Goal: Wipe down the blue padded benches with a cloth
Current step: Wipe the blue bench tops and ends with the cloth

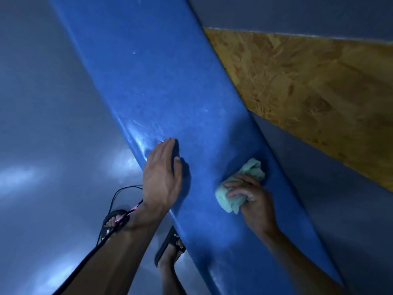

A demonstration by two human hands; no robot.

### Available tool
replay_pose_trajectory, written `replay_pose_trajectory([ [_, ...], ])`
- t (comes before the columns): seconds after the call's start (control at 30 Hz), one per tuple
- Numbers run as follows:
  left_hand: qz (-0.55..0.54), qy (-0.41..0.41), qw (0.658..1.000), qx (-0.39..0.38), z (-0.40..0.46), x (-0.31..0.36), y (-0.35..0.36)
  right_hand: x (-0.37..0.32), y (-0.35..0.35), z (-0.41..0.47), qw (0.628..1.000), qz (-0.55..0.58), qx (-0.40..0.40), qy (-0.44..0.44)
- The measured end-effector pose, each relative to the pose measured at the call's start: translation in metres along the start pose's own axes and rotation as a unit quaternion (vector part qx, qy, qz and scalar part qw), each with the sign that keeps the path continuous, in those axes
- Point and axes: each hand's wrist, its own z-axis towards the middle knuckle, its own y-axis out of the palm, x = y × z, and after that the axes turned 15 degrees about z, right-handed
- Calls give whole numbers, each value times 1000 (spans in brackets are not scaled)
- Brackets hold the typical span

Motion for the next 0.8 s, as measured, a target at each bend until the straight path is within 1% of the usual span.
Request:
replay_pose_trajectory([
  [0.1,10,-1,1000,8,1,-1,-3,-9,13,33,1000,-8,1,5],
  [0.27,24,14,1000,11,5,-6,-3,-39,55,148,995,-21,-44,-86],
  [0.33,30,14,999,18,6,-6,-2,-50,71,196,993,-42,-34,-107],
  [0.43,35,16,999,26,6,-5,0,-57,81,227,995,-45,-6,-85],
  [0.53,32,13,999,30,6,-4,0,-54,67,196,996,-19,-7,-82],
  [0.6,35,6,999,31,7,-2,0,-45,44,142,999,-3,-27,-17],
  [0.63,36,-1,999,31,7,-1,0,-37,30,112,999,-15,-34,-9],
  [0.7,34,-18,999,29,8,2,0,-27,5,57,995,-70,-62,-35],
  [0.73,31,-25,999,27,8,3,-1,-18,-3,38,995,-73,-61,-43],
  [0.8,26,-34,999,23,7,5,-2,-12,-8,21,996,-63,-60,-32],
])
